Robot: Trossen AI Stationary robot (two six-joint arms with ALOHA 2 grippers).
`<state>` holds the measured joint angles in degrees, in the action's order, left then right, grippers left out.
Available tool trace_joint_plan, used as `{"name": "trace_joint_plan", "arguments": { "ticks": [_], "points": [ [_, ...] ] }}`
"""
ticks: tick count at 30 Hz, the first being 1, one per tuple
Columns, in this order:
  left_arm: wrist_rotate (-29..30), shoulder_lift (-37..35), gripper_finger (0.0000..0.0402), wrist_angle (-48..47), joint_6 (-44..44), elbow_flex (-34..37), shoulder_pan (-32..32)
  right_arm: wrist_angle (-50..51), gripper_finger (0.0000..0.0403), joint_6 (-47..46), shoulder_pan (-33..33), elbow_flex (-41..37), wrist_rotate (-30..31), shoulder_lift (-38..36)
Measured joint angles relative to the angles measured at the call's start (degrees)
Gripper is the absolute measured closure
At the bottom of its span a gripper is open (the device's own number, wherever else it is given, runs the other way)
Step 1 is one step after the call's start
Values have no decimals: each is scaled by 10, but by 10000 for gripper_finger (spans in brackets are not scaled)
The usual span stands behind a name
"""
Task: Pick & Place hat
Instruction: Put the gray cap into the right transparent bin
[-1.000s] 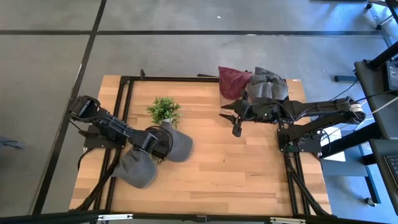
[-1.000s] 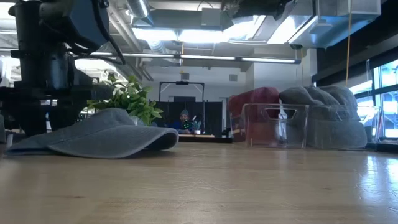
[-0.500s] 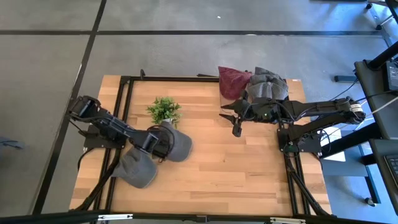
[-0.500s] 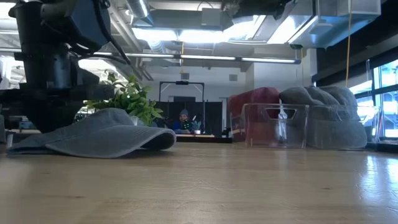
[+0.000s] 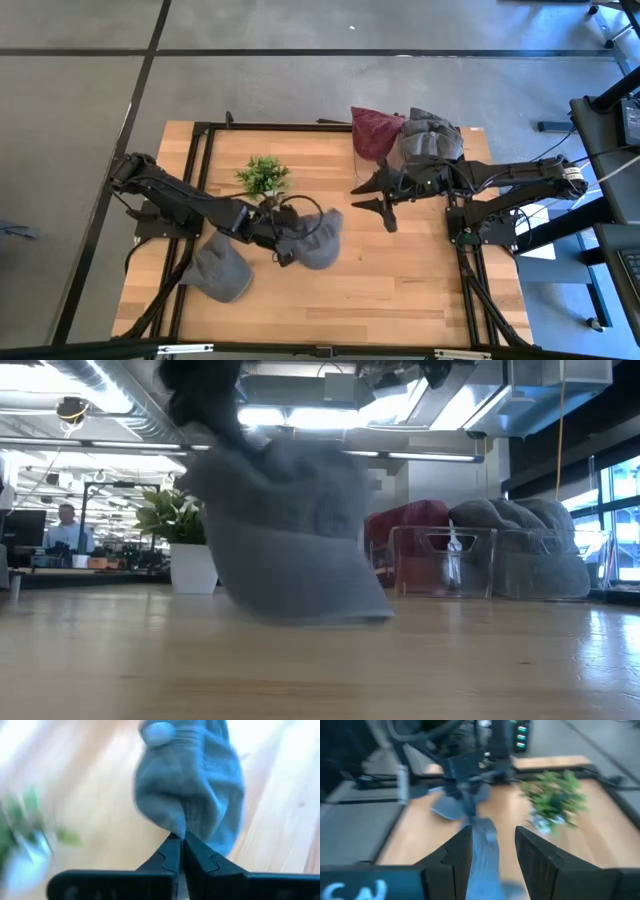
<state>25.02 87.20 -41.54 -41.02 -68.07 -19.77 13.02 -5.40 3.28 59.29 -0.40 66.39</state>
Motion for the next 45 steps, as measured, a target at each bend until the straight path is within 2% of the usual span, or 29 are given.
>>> {"name": "trace_joint_plan", "arguments": {
  "ticks": [5,13,18,22,31,35,39,45],
  "points": [
    [59,0,397,2,201,-64,1,32,253,-26,-8,58,-87,-1],
    [159,0,397,103,410,-92,4,96,253,-48,-8,135,-63,0],
    [144,0,398,169,507,-92,4,163,253,-32,-5,141,-63,0],
    [126,0,398,191,569,-92,4,199,253,-82,-4,141,-63,4],
    [122,0,398,212,624,-92,4,213,243,-71,0,141,-87,13],
    [122,0,397,217,628,-92,4,230,198,-89,-1,141,-87,32],
    [122,0,397,217,628,-92,4,240,146,-66,-1,141,-87,46],
    [120,-1,397,217,628,-92,4,245,111,-61,-1,141,-106,64]
  ]
}}
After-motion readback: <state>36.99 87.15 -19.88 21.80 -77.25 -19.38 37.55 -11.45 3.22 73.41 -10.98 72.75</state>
